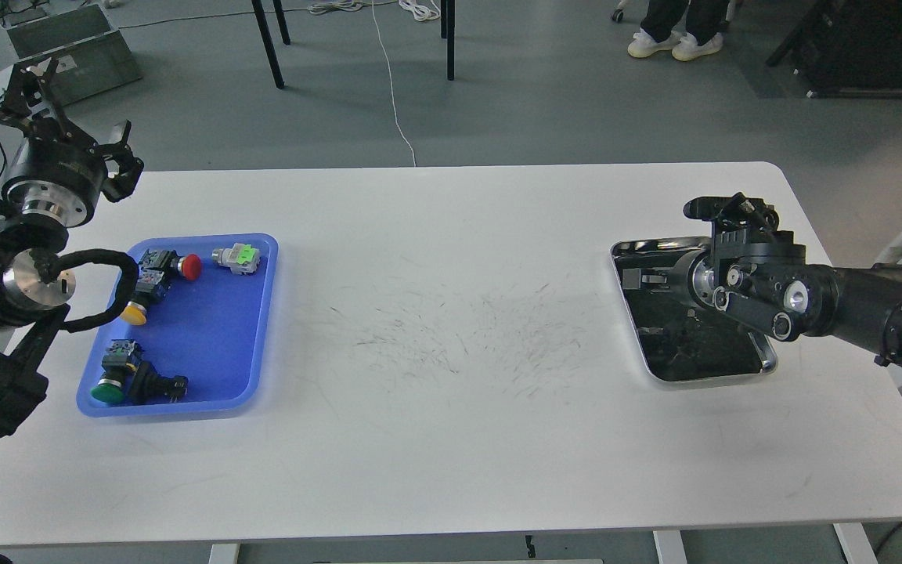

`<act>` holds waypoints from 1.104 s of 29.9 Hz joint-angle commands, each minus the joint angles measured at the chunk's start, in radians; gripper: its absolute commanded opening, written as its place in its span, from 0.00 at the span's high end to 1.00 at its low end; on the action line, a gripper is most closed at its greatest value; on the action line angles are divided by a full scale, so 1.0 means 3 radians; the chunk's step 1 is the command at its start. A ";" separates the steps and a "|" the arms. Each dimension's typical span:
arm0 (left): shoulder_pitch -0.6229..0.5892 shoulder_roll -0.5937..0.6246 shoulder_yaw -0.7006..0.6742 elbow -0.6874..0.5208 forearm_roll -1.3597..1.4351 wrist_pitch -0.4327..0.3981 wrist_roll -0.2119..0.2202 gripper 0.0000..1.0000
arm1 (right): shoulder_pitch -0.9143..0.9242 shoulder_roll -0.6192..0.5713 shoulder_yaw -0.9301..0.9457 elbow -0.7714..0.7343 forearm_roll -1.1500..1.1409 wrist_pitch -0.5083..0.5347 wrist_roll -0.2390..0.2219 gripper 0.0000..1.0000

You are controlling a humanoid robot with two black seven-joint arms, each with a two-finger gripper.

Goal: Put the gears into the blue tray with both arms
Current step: 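Grasp a small black part in the steel tray with the right gripper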

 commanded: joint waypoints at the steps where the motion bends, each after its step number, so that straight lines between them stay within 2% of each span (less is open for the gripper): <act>1: -0.0005 0.0004 -0.0003 0.0006 0.0000 0.0000 0.0000 0.02 | 0.0013 0.0005 -0.0005 -0.0004 0.0000 0.0000 0.0003 0.21; 8: -0.0010 0.0004 -0.0003 0.0011 0.0000 0.0000 0.0000 0.02 | 0.0008 0.0036 -0.0005 -0.0065 -0.0229 0.0000 0.0003 0.38; 27: -0.0036 0.0004 -0.0024 0.0011 0.0000 0.0005 0.0000 0.02 | -0.0008 0.0087 -0.0051 -0.0132 -0.0235 0.0020 0.0008 0.55; 33: -0.0046 -0.0012 -0.0024 0.0011 -0.0005 0.0010 0.0000 0.02 | 0.0003 0.0087 -0.0061 -0.0126 -0.0235 0.0020 0.0013 0.71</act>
